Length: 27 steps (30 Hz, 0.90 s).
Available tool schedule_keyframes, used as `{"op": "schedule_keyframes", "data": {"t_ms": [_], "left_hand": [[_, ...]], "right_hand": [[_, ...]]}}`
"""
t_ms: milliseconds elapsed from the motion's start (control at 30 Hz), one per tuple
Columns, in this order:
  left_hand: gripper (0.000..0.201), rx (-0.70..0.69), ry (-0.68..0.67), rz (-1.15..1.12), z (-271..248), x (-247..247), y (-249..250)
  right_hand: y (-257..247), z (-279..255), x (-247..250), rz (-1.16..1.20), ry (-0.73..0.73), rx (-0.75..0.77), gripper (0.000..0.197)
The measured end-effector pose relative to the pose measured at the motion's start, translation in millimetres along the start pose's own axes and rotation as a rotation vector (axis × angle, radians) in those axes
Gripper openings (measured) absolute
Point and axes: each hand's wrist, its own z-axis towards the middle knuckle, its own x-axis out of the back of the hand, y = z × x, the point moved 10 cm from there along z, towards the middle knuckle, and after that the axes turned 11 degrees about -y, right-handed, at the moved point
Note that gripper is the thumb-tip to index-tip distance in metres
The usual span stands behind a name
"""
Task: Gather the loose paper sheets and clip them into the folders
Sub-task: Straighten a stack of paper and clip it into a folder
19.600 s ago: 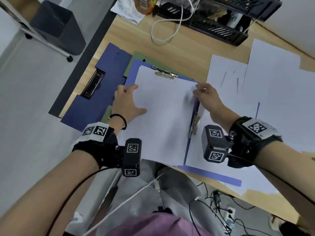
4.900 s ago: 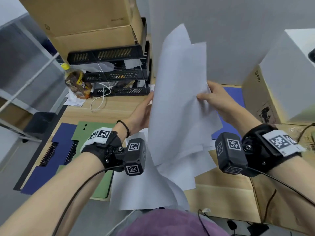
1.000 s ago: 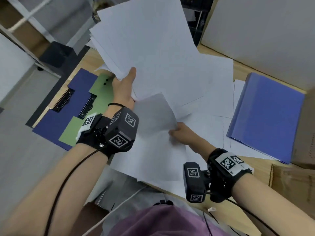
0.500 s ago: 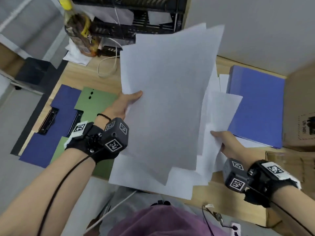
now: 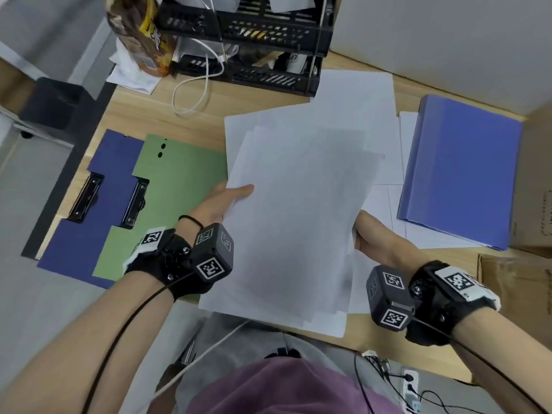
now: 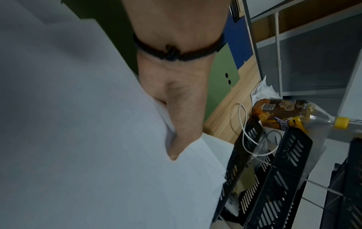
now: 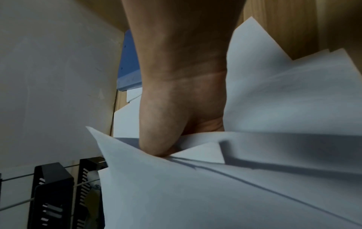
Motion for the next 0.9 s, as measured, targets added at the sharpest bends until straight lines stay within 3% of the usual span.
{"op": "schedule_keyframes", "data": {"t_ms": [33,133,267,367,500,600,700,767,833,900], "left_hand": [[0.019,-0.002,0.01,0.01,0.7,-1.0,0.9],[0.021,-0.074,0.029,0.047,5.7,-4.1,8.2],[0.025,-0.073,0.049,0.081,18.2,-4.1,2.7],[0.017,-0.071,0.029,0.065,21.9,-10.2,-3.1],[0.018,-0.066,0.048,0.031,17.5,-9.8,0.4],[0.02,-0.108,0.106,0.052,15.5,-1.1,7.4],[0.009,-0.156,0.219,0.042,8.1,13.5,15.8],[0.004,-0.192,0.289,-0.005,0.6,19.2,20.9],[0.013,-0.2,0.339,-0.072,-6.7,19.7,19.5],[0.023,-0.152,0.278,-0.136,-7.3,9.3,11.7]], "right_hand": [[2.0,1.5,0.2,0.012,0.008,-0.005,0.035],[5.2,2.7,0.9,0.166,0.072,0.013,0.036],[2.7,8.0,4.4,0.372,0.132,0.089,0.064],[14.6,10.6,4.2,0.427,0.132,0.038,0.078],[17.3,14.0,14.4,0.458,0.132,0.059,0.061],[22.7,13.7,30.6,0.256,0.205,-0.02,0.045],[16.5,11.4,38.0,0.066,0.225,-0.032,0.018],[10.9,8.6,37.1,0.041,0.208,-0.006,0.018],[8.3,6.7,36.2,0.017,0.18,0.015,0.016],[10.5,3.5,37.0,0.015,0.152,0.027,0.011]]}}
